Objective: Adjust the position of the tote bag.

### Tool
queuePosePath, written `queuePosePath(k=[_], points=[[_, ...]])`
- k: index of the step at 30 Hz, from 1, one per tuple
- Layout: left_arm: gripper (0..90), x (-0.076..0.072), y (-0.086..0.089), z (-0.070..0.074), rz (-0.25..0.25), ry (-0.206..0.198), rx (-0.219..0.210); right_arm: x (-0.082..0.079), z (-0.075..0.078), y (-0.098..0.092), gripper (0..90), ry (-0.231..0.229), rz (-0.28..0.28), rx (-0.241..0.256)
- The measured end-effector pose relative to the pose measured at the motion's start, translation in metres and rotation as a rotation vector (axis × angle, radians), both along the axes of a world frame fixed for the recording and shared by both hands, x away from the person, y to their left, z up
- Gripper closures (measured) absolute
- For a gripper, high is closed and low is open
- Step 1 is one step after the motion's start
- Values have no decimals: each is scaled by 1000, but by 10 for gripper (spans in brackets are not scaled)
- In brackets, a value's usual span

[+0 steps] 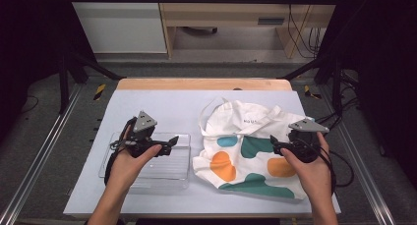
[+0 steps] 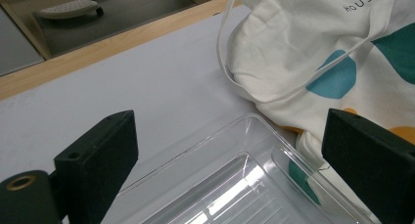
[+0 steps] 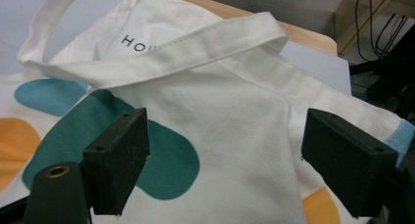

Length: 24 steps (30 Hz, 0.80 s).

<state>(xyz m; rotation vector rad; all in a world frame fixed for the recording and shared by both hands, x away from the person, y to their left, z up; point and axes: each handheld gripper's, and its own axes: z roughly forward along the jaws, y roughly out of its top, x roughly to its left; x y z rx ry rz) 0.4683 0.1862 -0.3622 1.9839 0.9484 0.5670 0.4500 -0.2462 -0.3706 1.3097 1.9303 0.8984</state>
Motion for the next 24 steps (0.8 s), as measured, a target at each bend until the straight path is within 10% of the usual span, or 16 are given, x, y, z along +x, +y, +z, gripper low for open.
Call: queuePosePath(k=[24], points=[[67,-1,7,5,6,-1,-27,-2,12,-55,301,17,-155,80]])
